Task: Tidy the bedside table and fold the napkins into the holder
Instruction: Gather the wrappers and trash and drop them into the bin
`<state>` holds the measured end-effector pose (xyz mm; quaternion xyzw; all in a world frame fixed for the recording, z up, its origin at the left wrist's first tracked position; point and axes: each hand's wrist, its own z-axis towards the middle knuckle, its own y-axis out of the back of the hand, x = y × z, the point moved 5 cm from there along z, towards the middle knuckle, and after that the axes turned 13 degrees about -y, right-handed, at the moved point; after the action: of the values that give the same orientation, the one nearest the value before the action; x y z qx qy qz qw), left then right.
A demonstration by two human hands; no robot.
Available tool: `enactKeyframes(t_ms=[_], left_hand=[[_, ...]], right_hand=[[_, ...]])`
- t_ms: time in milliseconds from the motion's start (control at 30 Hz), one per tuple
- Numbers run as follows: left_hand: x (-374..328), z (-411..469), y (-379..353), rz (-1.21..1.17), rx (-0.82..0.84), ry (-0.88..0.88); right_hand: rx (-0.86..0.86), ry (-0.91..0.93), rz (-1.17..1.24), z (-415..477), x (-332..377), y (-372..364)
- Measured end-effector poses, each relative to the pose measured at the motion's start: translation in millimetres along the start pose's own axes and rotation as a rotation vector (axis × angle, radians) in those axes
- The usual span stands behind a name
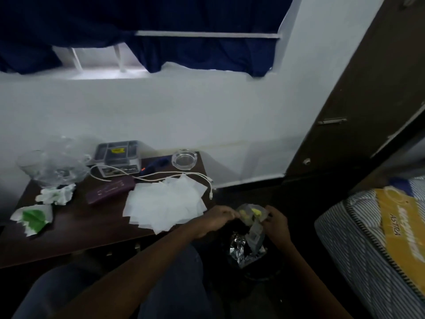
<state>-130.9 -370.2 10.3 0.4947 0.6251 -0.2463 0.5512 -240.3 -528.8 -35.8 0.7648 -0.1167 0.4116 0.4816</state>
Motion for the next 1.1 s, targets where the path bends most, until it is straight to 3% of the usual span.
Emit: enactKeyframes(t_ms=[100, 167, 267, 333, 433, 533, 667, 767, 1100], left_hand=[[6, 4, 14, 0.032, -0.016, 0.017], [13, 4, 26, -0.001, -0.047, 0.06], [25, 5, 44, -0.051, -0.114, 0.093], [32, 5, 56, -0.081, -0.198, 0.098], [40, 0, 78, -0.068, -0.33, 0.101], [47, -7, 95, -0.086, -0.373, 0.115], [52, -18, 117, -0.084, -0.399, 0.127], [59, -30, 134, -0.103, -0.423, 0.122], [98, -110, 237, 0.161, -0.671, 0.067]], right_hand=[[-0.056, -0.126, 0.016, 6, -32, -7], [0.166, -0.138, -0.048, 2, -48, -36], [0.526, -0.123, -0.38, 6, -102, -92], [0.615, -0.236, -0.572, 2, -124, -103], [0.651, -0.253, -0.631, -9, -109, -102], [0.55, -0.253, -0.552, 3, -92, -95], [0.372, -0.415, -0.005, 10, -50, -79], [0.376, -0.399, 0.241, 7, 1, -78], [0.585, -0.127, 0.308, -44, 160, -137]])
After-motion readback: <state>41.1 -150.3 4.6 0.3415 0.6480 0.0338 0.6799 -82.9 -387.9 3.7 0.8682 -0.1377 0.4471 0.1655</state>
